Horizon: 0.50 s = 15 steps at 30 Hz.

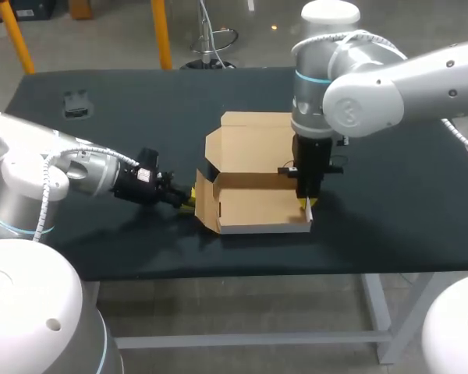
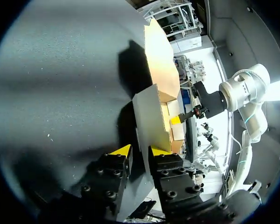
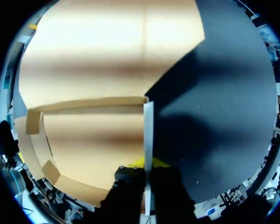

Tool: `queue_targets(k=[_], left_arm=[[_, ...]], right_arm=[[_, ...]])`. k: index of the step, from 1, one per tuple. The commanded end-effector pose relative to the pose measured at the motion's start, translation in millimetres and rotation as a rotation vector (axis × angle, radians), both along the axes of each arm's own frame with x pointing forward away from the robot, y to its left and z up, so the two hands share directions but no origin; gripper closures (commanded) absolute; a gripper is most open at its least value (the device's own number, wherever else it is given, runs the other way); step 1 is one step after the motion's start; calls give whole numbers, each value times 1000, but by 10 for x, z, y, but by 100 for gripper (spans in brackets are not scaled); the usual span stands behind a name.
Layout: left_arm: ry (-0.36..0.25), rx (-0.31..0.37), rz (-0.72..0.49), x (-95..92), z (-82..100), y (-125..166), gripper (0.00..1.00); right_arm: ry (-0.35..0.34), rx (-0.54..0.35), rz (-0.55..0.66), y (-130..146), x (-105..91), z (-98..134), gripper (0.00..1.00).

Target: Assemble the packaging by folding the flat box into shape, placing the metal phone stand inside, and closing the box properly

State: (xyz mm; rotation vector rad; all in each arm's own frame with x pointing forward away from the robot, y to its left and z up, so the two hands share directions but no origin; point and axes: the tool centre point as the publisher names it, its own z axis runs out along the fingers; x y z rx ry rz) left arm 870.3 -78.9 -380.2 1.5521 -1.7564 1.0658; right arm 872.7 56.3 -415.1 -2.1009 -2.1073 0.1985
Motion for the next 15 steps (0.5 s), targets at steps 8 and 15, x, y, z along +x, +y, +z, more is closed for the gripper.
queue_targets(k=[8,15], left_arm=[[-13,-68,8,88,78,-197,67],[-11,-100,14,109,105,-279,66]], right_arm=[[4,-2,1,10,10,0,100],[4,-2,1,10,10,0,100]])
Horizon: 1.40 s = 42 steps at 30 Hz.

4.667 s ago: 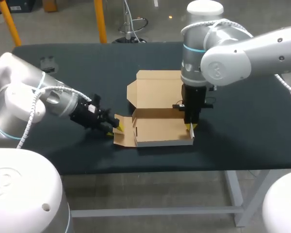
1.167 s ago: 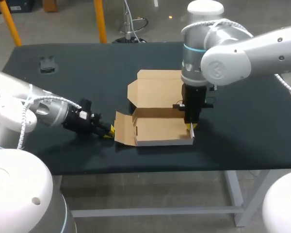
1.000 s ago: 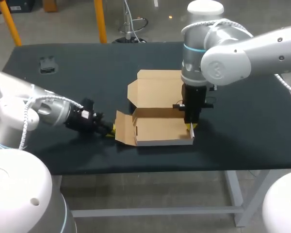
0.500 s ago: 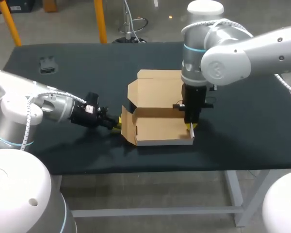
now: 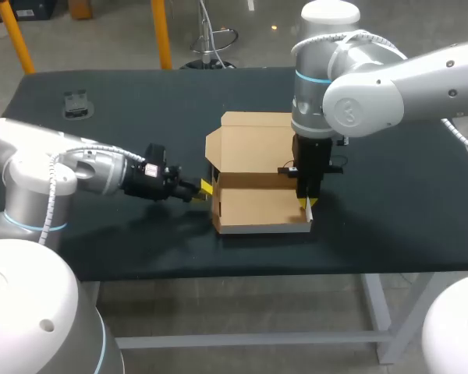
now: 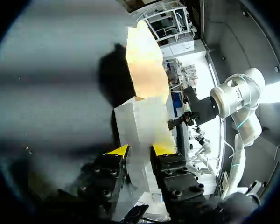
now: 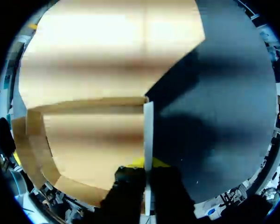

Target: Assemble the packaging by folding the flat box into shape, placing the metal phone stand inside, and closing the box properly

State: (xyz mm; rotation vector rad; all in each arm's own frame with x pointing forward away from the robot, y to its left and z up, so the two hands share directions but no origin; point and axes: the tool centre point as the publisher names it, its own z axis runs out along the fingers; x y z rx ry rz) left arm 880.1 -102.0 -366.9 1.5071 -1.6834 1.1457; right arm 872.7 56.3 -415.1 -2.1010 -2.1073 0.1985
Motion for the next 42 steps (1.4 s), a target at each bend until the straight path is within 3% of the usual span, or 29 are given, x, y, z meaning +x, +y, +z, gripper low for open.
queue_targets(k=[1,8,22,31,42], left_arm=[[2,-12,1,12,-29,-62,66],[80,-4,11,31,-40,-134,66],[100,37,12,4,-8,-200,54],[81,132,22,-25,37,-256,55],[66,312,37,-58,30,-350,53]], right_arm=[[4,-2,1,10,10,0,100],[4,-2,1,10,10,0,100],[4,-2,1,10,10,0,100],[4,-2,1,10,10,0,100],[4,-2,1,10,10,0,100]])
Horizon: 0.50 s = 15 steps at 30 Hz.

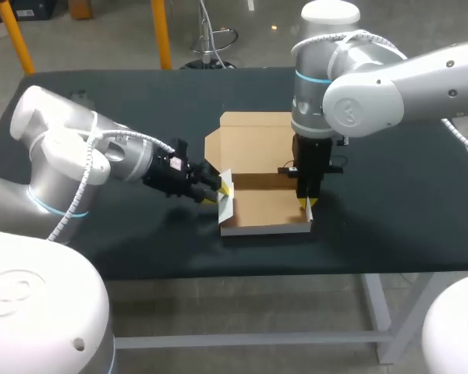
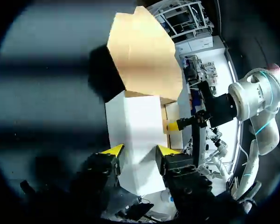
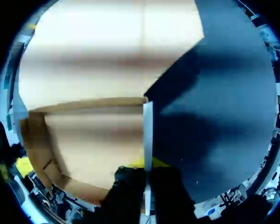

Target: Assemble the packaging by folding the flat box into shape, placing the metal phone stand inside, and closing the box properly

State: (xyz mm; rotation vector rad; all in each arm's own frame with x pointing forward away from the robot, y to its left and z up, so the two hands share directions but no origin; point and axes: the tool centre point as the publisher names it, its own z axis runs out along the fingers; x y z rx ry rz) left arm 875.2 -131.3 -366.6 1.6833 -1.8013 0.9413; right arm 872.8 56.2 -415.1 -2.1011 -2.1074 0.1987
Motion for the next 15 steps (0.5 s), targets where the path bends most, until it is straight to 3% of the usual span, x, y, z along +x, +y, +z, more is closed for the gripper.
queue_targets(k=[1,15], left_arm=[[4,113,13,-12,19,-65,54],[7,304,17,-64,-94,-135,56]], right_arm=[[4,-1,1,11,9,-1,100],[4,-1,1,11,9,-1,100]])
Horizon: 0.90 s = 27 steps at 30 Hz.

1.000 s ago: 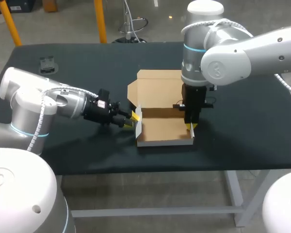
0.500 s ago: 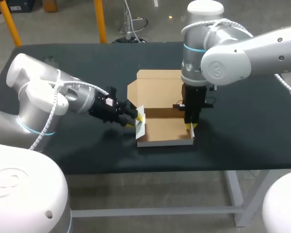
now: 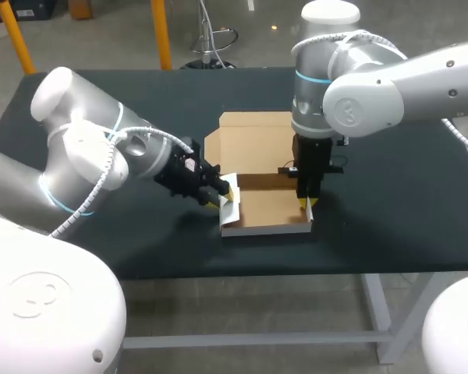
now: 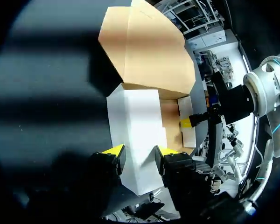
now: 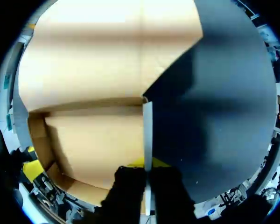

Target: Assemble the packaging by folding the flat box into shape, placing the metal phone stand inside, and closing the box properly

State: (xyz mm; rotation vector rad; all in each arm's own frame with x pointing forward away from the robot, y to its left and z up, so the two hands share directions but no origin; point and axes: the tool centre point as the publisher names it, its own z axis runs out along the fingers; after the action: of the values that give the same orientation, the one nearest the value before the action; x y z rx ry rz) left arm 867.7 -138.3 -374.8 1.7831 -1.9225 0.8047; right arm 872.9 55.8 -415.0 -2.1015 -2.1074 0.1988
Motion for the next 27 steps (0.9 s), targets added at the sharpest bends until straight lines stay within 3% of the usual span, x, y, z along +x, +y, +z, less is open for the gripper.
queue_targets(k=[1,10,27], left_arm=[[-3,158,21,11,-13,-70,55],[-2,287,8,31,-19,-122,52],[57,511,48,65,-158,-99,57]], right_arm=[[4,-1,1,15,8,-1,100],[4,-1,1,15,8,-1,100],[4,-1,1,15,8,-1,100]])
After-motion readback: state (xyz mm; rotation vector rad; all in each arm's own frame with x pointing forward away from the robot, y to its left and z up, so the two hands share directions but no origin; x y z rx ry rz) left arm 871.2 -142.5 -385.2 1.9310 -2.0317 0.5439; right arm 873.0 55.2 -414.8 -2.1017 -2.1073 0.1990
